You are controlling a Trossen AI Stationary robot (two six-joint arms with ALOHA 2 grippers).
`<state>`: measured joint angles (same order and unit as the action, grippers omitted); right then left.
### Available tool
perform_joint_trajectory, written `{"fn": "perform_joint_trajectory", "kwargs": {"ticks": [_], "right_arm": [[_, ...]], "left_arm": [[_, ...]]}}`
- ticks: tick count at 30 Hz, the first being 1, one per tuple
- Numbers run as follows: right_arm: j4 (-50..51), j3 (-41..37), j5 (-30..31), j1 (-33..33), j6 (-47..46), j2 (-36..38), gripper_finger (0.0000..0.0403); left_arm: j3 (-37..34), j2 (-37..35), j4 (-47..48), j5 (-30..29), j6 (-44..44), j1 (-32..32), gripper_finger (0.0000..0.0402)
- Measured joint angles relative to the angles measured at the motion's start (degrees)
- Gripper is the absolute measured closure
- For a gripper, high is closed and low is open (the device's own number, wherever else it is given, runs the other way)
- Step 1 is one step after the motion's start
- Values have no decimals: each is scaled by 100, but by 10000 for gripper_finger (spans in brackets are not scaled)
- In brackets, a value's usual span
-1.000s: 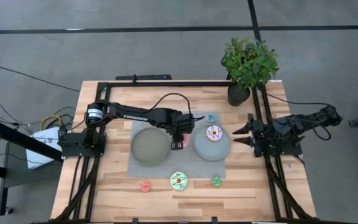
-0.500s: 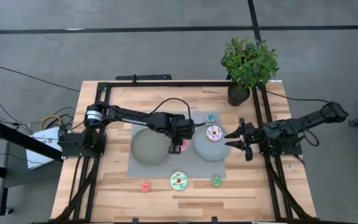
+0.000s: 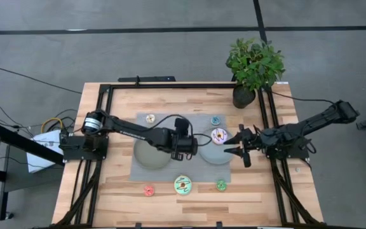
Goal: Pick & Place donuts
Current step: Put the big pink donut into the blue plate
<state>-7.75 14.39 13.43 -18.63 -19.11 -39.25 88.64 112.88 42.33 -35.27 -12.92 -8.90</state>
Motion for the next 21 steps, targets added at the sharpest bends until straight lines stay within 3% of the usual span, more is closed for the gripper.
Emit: {"fn": "perform_joint_trajectory", "kwargs": {"ticks": [6, 14, 21], "right_arm": [[-426, 0, 7, 2, -52, -260, 235], [-1132, 2, 21, 131, -514, -959, 214], [-1792, 7, 2, 448, -699, -1714, 165]], "left_arm": [[0, 0, 221, -1115, 4, -304, 269], [0, -66, 173, -1323, 159, -501, 269], [0, -94, 145, -1761, 300, -704, 269]]}}
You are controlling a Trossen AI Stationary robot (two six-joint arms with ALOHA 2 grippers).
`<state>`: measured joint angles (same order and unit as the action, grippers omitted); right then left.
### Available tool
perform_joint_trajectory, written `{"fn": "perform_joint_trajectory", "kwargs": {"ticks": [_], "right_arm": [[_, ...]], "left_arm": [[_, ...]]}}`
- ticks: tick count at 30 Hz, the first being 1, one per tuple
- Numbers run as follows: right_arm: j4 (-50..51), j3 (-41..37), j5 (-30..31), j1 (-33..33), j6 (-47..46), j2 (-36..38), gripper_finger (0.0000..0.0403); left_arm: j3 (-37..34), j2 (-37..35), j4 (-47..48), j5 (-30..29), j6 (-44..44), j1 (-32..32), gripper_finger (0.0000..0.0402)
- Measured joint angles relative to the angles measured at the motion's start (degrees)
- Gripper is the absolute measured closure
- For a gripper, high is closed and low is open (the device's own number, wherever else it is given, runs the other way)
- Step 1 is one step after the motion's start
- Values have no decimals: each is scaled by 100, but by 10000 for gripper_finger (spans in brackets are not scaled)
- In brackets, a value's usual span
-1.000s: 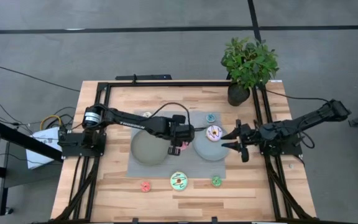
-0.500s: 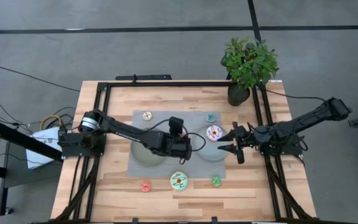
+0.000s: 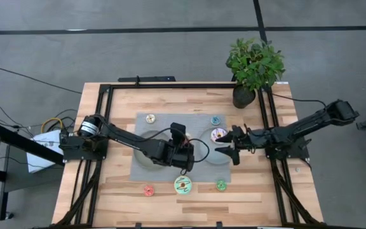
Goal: Pick & Place donuts
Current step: Put the big pink donut into the blue plate
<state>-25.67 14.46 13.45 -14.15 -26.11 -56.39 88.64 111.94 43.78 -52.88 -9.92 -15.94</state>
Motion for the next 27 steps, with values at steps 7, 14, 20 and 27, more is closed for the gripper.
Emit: {"fn": "perform_joint_trajectory", "kwargs": {"ticks": [7, 14, 20, 27], "right_arm": [[-367, 267, -212, 233, 53, -585, 137], [-354, 716, -414, 363, 168, -1184, 136], [-352, 1041, -450, 542, 298, -1592, 136], [-354, 1390, -671, 690, 396, -1989, 136]], "left_arm": [[0, 2, -474, -3, -161, -83, 269], [0, 4, -1111, -7, -542, -81, 269], [0, 7, -1156, -7, -572, -81, 269], [0, 9, -1162, -7, -548, -68, 269]]}}
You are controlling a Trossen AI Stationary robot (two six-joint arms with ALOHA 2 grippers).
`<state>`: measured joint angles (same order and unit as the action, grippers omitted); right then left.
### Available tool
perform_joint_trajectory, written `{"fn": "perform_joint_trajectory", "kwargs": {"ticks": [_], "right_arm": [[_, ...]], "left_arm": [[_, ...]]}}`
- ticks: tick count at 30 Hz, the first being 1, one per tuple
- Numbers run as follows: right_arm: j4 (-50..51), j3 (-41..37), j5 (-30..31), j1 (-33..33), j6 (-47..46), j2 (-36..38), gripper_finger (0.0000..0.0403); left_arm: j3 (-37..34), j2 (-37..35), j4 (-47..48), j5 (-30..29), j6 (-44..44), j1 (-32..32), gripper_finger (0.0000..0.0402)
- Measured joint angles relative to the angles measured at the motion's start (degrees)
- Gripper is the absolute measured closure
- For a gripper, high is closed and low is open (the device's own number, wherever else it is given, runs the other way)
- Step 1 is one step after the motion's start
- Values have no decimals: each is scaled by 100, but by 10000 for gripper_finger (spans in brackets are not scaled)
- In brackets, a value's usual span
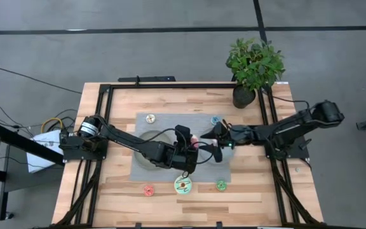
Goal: Pick & Place donuts
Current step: Put the big pink donut into the blue plate
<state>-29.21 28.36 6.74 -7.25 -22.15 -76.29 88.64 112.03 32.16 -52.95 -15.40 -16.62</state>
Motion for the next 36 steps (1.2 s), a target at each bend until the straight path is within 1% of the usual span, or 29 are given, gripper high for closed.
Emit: {"fn": "perform_joint_trajectory", "kwargs": {"ticks": [13, 19, 23, 27, 36], "right_arm": [[-3, 456, -188, 140, 213, -536, 136], [7, 522, -234, 140, 324, -558, 137], [21, 522, -214, 140, 314, -545, 147], [24, 522, -140, 140, 312, -545, 174], [26, 522, -81, 138, 314, -545, 272]], "left_arm": [[0, 0, 3, 9, 42, 0, 269], [0, 2, 23, 9, 66, 0, 269], [0, 2, 45, 9, 107, 0, 269], [0, 2, 47, 9, 138, 0, 269], [0, 2, 61, 7, 142, 0, 269]]}}
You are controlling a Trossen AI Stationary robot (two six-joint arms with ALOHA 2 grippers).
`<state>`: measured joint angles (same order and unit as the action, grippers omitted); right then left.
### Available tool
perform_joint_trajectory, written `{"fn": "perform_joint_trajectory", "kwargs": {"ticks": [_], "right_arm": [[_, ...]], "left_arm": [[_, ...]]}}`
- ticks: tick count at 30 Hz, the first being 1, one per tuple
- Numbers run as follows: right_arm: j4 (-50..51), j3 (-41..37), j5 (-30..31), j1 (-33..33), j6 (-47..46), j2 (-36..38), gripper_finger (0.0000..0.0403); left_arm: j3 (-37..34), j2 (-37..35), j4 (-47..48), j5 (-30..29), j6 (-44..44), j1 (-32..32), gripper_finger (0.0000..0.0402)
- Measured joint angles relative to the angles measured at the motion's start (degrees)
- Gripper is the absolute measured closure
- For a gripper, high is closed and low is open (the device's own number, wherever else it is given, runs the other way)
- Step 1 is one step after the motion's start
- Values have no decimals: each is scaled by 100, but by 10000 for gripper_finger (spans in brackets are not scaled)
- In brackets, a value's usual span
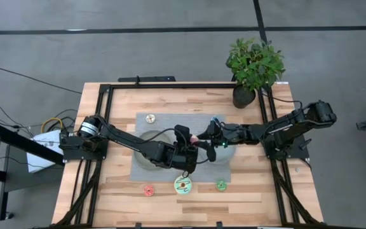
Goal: Pick & Place donuts
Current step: Put the big pink donut into the blue plate
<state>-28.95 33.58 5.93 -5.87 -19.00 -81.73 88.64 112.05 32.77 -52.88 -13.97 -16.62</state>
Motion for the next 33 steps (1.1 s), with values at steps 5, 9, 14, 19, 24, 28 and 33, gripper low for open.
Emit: {"fn": "perform_joint_trajectory", "kwargs": {"ticks": [5, 9, 14, 19, 24, 28, 33], "right_arm": [[20, 0, 0, -4, 2, 0, 307], [24, 0, 2, -2, 2, 0, 321], [24, -2, 4, -2, 2, 0, 328], [28, -2, 4, -2, 0, 0, 329], [121, -4, 10, -2, 0, 1, 329], [151, -4, 24, -2, -2, 7, 329], [185, -4, 24, 0, -2, 7, 329]], "left_arm": [[0, 0, 9, 102, 5, 0, 268], [0, 0, 24, 105, 4, 0, 253], [0, 0, 24, 73, -3, 0, 220], [0, 0, 28, -37, -47, 0, 183], [0, 2, 28, -163, -330, -6, 155], [0, 2, 97, -371, -337, -9, 145], [2, 1, 405, -473, -20, -20, 142]]}}
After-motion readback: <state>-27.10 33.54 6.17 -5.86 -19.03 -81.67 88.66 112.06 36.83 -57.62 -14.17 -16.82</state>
